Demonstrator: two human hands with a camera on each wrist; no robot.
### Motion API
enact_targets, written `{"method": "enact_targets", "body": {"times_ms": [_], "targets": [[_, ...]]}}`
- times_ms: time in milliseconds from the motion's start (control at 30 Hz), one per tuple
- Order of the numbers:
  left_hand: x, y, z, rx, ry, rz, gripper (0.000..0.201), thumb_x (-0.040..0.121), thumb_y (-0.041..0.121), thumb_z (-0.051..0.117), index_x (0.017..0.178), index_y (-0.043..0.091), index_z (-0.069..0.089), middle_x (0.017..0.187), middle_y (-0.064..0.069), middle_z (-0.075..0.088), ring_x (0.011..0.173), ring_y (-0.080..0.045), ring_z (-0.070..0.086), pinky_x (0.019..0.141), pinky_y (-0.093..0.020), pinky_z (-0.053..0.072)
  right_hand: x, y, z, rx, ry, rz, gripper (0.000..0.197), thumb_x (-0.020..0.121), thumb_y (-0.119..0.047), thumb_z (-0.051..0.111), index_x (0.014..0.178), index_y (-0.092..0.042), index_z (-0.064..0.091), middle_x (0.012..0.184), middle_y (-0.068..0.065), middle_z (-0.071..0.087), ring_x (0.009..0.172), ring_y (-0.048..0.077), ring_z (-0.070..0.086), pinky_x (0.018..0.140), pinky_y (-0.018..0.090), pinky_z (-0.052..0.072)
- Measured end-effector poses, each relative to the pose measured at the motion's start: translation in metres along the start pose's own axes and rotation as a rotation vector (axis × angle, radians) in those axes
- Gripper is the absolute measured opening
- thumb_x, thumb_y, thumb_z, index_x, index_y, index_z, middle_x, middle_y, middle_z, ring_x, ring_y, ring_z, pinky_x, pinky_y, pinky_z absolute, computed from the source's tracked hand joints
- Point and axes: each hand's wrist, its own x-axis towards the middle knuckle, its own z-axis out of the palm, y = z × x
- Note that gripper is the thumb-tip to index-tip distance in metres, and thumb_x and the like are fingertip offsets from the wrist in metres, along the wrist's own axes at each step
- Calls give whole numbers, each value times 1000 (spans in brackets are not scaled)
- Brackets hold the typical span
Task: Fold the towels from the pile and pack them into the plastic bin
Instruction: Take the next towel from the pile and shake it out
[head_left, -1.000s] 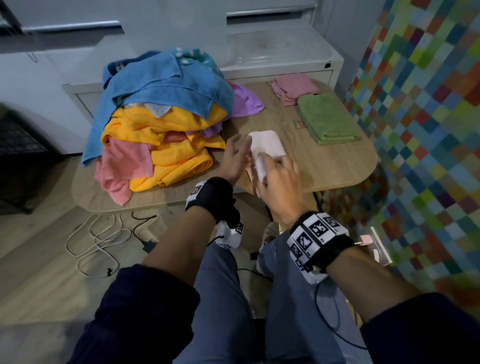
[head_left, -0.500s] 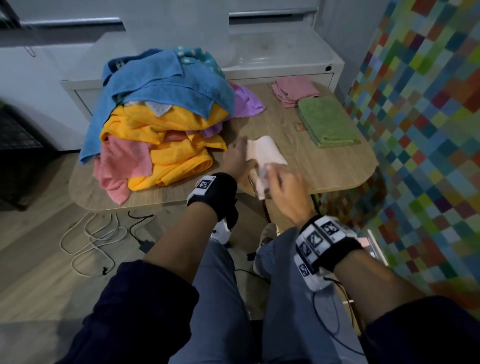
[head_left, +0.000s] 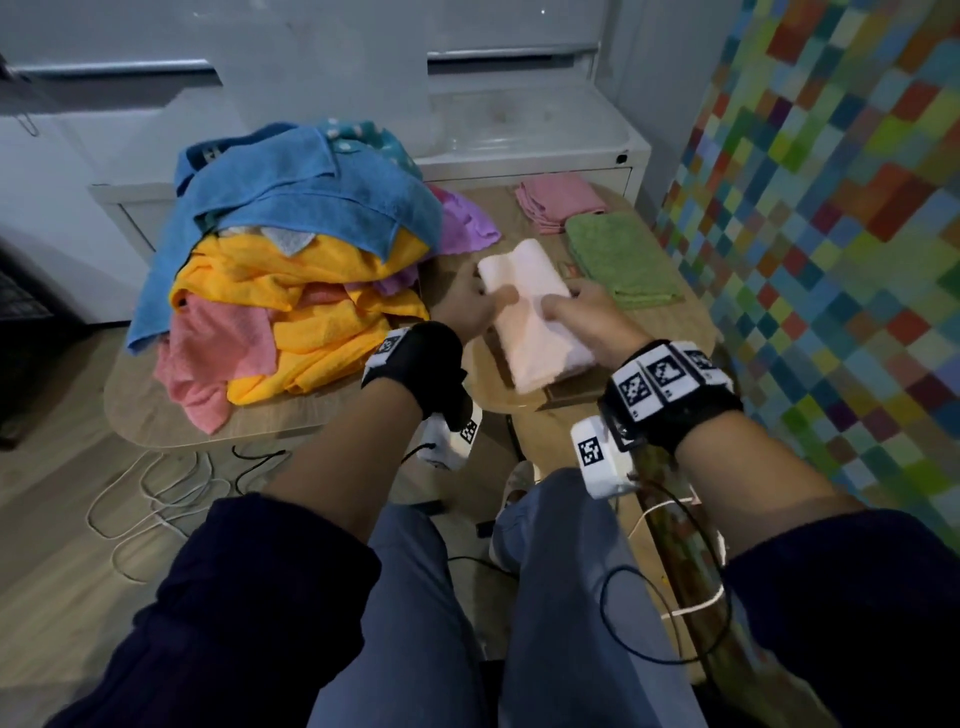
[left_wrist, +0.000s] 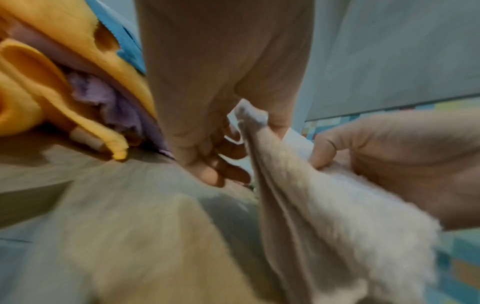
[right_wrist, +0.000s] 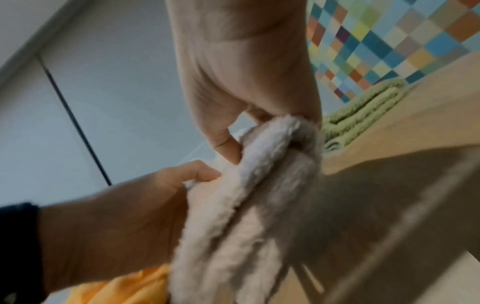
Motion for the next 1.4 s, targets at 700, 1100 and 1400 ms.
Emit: {"method": "enact_targets", "body": {"times_ms": [700,1100,1400], "targets": [[93,51,104,-20,-199,-141,26,96,18,50,112,-2,55,100,-15,56,86,-21,54,48,-15,46,127,3,-84,-366,378,-64,44,79,-12,64,120,-7,49,127,11,49,115,26,48,89,32,39],[182,30,86,1217,-218,227,72,88,25,57,147,28,17,156,-4,16,140,-35,17,110,-52,23,131,31,-71,-970,118,-215,59,95,-47,39,147,-21,26,155,0,22,144,31,9,114,55,14],[189,29,39,1190,-270,116,43,97,12,39,140,10,35,143,-16,39,131,-32,38,107,-42,31,181,16,-73,-986,29,-19,56,90,-41,26,143,-22,27,154,1,17,143,34,5,112,61,9]]}}
